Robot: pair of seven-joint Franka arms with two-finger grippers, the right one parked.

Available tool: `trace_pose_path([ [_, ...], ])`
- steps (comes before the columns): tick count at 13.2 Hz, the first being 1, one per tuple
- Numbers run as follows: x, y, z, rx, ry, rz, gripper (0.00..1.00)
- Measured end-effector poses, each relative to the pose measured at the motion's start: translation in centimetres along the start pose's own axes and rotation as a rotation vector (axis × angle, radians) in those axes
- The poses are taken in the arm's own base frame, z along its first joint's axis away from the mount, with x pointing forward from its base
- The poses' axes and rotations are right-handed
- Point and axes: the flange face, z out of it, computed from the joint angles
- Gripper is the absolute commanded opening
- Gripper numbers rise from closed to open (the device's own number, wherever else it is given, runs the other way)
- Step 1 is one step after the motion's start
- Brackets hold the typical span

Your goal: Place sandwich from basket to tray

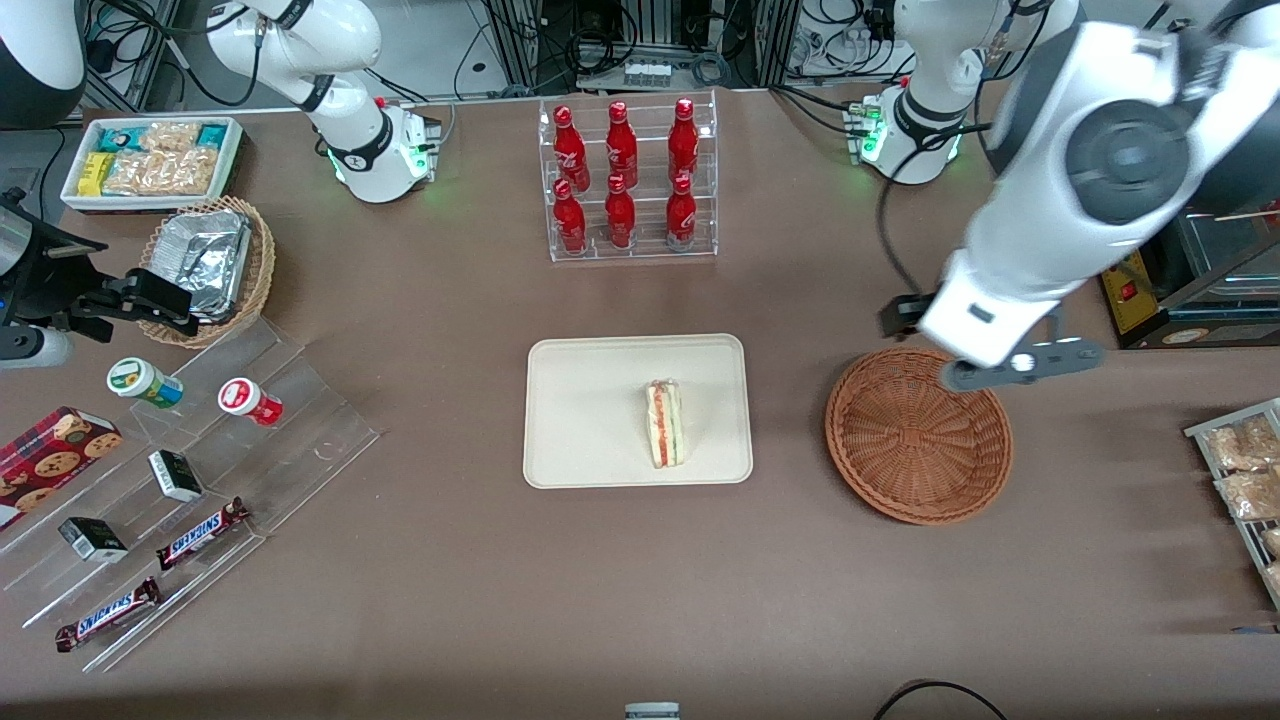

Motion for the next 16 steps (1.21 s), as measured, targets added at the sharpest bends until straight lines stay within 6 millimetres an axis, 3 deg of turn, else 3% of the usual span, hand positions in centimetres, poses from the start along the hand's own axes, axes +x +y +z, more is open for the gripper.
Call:
trace_pose_path([
  [5,-0.4,-7.5,-1.1,0.004,-0.007,0.107,1.0],
  [10,-2.8,-11.4,-1.2,-0.014,-0.024,0.119,1.0],
  [14,-4.1,-16.4,-1.5,-0.088,0.003,0.07,1.0],
  [16,-4.4,-17.0,-1.7,-0.095,0.015,0.064,1.0],
])
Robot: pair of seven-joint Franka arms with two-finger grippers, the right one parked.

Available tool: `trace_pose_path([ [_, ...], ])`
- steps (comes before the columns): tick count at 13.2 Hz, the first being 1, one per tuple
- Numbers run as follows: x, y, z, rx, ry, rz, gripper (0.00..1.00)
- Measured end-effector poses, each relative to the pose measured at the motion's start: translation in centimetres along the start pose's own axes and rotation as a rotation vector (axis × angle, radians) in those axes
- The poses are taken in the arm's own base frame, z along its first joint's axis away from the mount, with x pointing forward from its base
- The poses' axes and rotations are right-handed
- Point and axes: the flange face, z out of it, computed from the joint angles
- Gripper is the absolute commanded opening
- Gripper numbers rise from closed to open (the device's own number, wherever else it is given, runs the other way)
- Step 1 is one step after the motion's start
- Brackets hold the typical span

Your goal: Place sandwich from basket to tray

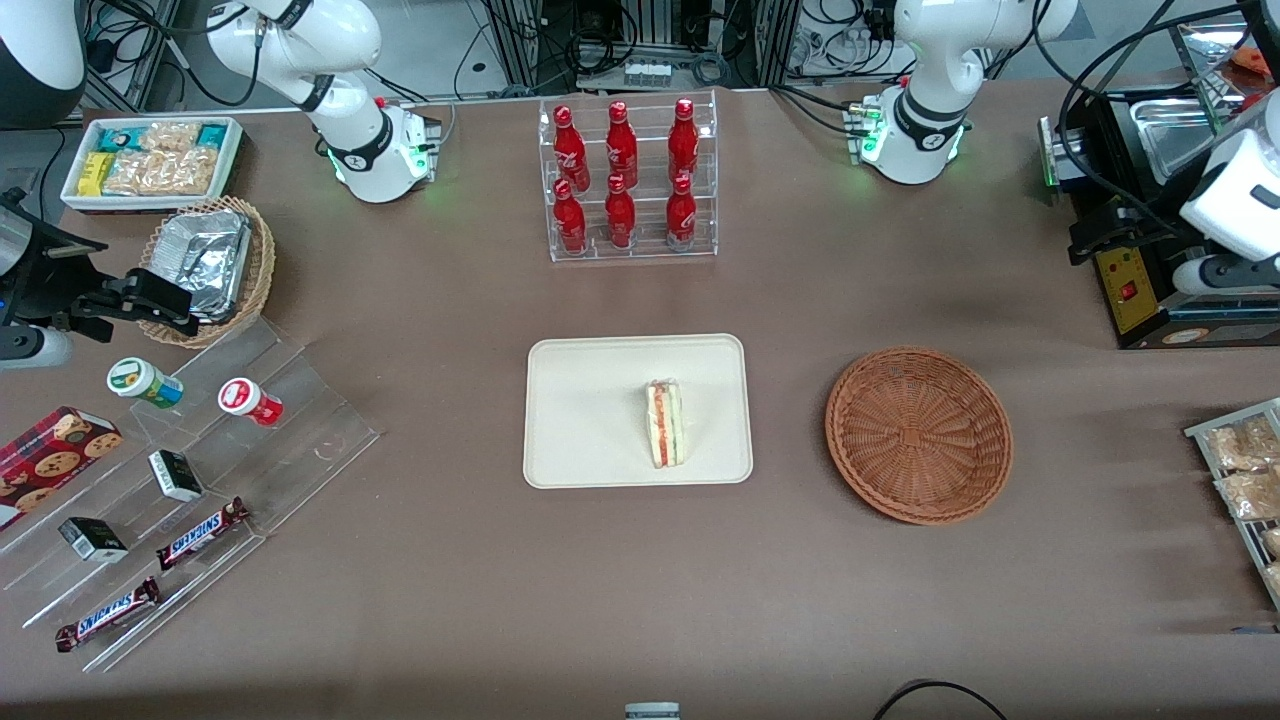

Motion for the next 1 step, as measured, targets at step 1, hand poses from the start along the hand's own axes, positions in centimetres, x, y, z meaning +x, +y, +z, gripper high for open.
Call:
trace_pose_path([
  [1,0.05,0.13,-0.06,0.0,0.006,0.002,1.0],
])
